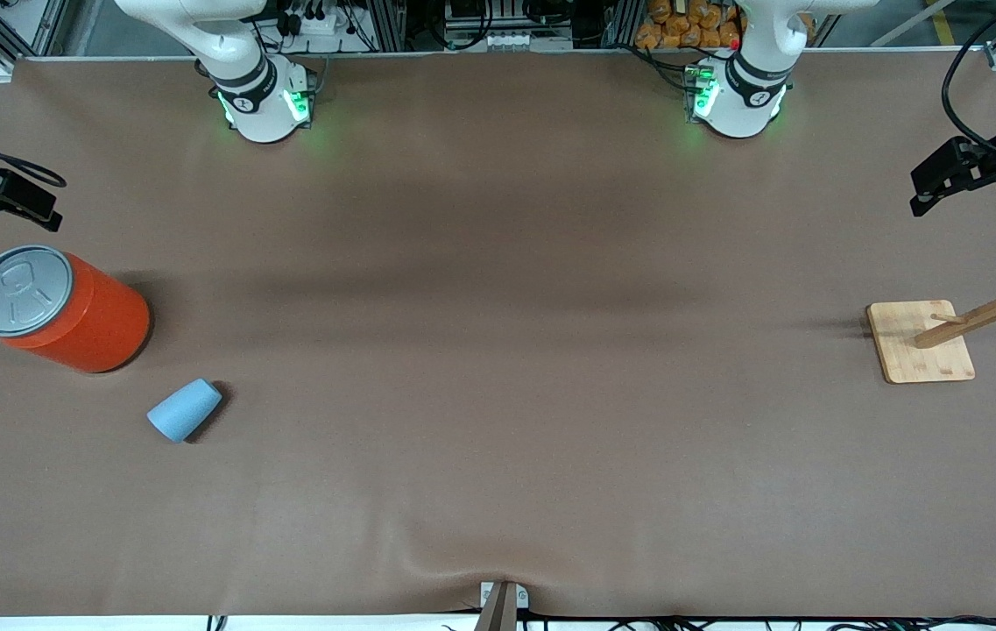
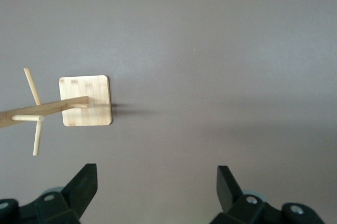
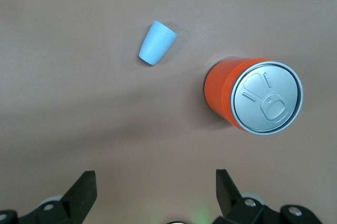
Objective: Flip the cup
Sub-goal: 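Reach the right gripper toward the light-blue cup lying on its side, then lower the right gripper around the blue cup and close it, then carry the blue cup with the right gripper to the table middle, then release the cup with the right gripper while the left gripper reaches in, then close the left gripper on the base of the lying cup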
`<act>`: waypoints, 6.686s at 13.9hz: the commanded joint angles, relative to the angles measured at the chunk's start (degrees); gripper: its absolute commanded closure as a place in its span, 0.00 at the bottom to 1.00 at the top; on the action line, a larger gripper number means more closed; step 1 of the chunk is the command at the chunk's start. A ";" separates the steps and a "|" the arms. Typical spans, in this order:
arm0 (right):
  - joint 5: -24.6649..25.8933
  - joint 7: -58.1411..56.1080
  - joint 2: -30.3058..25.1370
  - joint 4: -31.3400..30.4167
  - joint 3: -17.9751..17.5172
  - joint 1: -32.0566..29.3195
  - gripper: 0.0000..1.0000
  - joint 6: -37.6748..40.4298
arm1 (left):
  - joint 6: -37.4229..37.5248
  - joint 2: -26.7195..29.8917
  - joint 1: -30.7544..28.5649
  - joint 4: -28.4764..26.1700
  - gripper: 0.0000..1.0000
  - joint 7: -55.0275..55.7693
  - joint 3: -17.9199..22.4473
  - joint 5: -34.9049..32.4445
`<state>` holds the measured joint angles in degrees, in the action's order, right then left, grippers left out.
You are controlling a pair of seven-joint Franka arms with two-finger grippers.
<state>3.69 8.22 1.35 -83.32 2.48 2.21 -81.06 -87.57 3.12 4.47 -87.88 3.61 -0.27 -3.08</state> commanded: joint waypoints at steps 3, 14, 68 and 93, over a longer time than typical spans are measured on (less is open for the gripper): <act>0.36 0.92 1.03 1.67 -0.99 -1.51 0.00 0.82 | 2.40 0.31 0.01 1.31 0.00 -0.71 0.00 1.49; 0.71 24.55 23.85 1.15 -0.81 -4.92 0.00 -25.35 | 3.99 -0.31 0.63 -0.01 0.00 -0.79 0.00 2.55; -1.75 -19.12 10.11 -8.61 -2.66 15.49 0.00 -25.57 | -20.24 -38.52 4.66 -2.82 0.00 -8.22 -2.27 52.69; -5.89 -5.05 -3.28 -2.20 -0.90 -3.35 0.00 -1.81 | -34.50 -60.25 19.96 9.92 0.05 -47.46 -2.81 95.54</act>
<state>-2.05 3.10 -2.92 -87.20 2.56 0.39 -83.34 -120.79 -55.76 23.51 -80.08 -42.69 -3.34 90.60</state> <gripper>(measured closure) 0.000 0.022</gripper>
